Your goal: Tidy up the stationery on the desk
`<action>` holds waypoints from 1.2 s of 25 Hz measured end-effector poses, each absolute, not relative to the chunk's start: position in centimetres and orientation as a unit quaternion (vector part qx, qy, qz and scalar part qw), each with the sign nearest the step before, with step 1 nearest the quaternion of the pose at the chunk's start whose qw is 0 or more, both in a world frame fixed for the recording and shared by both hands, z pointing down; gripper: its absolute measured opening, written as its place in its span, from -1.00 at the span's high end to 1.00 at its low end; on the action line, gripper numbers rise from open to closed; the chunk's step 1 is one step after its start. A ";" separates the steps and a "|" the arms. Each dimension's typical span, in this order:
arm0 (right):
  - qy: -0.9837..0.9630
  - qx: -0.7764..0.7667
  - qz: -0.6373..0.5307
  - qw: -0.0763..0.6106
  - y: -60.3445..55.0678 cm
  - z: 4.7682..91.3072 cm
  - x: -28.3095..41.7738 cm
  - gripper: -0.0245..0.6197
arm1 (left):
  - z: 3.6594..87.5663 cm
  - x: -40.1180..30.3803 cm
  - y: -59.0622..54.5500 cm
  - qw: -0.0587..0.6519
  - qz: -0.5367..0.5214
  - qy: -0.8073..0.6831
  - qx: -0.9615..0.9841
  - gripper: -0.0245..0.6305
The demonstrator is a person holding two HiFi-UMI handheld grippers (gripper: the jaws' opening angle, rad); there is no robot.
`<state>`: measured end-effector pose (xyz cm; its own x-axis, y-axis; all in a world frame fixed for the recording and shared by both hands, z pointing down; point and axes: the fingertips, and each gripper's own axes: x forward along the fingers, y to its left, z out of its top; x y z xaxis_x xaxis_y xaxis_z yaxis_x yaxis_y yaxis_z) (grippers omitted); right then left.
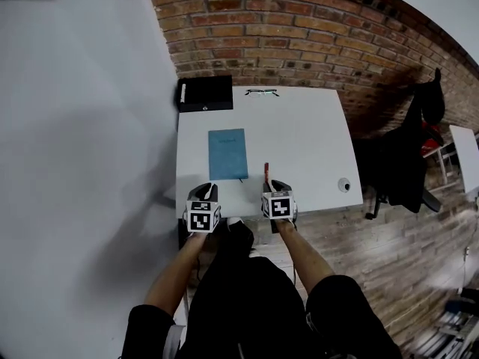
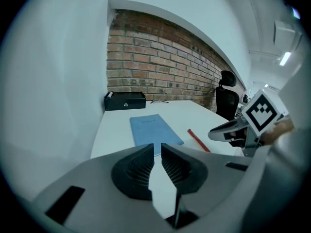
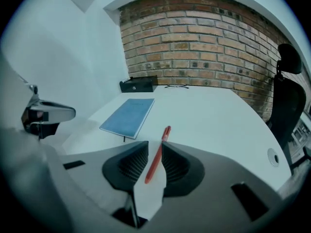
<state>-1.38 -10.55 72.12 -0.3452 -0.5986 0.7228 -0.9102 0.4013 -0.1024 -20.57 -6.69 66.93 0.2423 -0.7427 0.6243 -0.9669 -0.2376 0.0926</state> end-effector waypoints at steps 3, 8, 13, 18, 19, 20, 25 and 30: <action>-0.771 0.483 0.268 0.317 -10.7 73.5 -1.3 0.69 | 67.0 -21.8 -5.7 0.242 0.234 -0.578 0.743 0.78; -0.751 0.493 0.295 0.325 -10.9 74.9 -0.8 0.69 | 67.6 -23.2 -4.4 0.249 0.242 -0.586 0.733 0.78; -0.745 0.492 0.303 0.334 -10.8 75.9 -0.9 0.69 | 68.3 -23.9 -4.1 0.255 0.246 -0.591 0.725 0.78; -0.741 0.490 0.315 0.334 -11.1 76.3 -1.1 0.69 | 68.6 -23.5 -4.8 0.257 0.246 -0.588 0.727 0.78; -0.741 0.488 0.318 0.334 -11.1 76.4 -1.1 0.69 | 68.6 -23.4 -5.0 0.258 0.246 -0.587 0.727 0.78; -0.742 0.486 0.319 0.335 -11.1 76.5 -1.2 0.69 | 68.7 -23.4 -5.1 0.260 0.246 -0.587 0.726 0.78; -0.743 0.477 0.316 0.348 -11.0 77.0 -1.8 0.69 | 69.5 -23.2 -5.2 0.266 0.251 -0.584 0.725 0.78; -0.741 0.471 0.334 0.343 -11.0 76.9 -2.0 0.69 | 69.8 -22.8 -5.4 0.270 0.257 -0.580 0.724 0.78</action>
